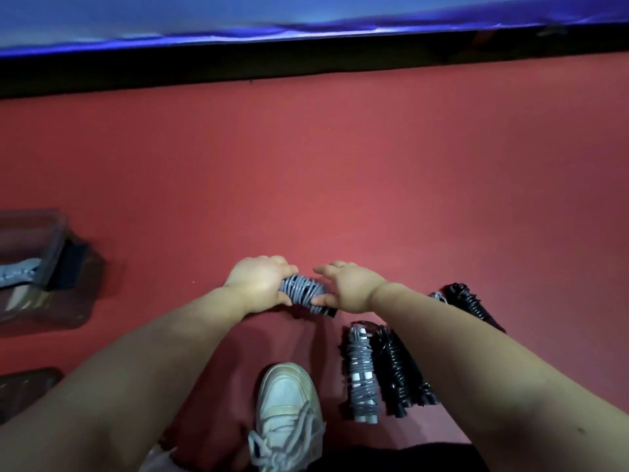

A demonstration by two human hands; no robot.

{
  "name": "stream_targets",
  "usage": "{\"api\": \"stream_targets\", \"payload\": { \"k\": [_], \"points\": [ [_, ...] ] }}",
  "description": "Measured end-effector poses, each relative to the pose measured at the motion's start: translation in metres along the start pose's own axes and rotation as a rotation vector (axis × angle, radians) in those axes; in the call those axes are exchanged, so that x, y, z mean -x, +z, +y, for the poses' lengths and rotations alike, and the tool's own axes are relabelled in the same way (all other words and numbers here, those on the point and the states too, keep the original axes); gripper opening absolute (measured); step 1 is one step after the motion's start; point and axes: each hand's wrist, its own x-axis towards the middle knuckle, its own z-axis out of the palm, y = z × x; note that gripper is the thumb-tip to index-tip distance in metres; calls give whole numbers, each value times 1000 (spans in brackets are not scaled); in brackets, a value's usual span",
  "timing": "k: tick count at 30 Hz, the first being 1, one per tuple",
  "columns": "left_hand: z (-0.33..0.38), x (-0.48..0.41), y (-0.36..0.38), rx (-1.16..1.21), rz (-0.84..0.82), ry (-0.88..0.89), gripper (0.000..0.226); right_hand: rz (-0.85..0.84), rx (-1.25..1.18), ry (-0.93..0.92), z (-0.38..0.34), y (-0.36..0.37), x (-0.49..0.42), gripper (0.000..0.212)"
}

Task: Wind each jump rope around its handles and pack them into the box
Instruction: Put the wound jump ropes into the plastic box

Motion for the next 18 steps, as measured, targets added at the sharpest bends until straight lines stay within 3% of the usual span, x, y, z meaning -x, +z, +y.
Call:
{"api": "stream_targets", "payload": {
  "k": [9,18],
  "points": [
    [-97,92,-53,51,203,-175,65,340,-61,-314,-110,-31,-10,69],
    [-232,213,-57,38,264,-192,56,345,74,-583,-255,-48,-65,63]
  ]
}}
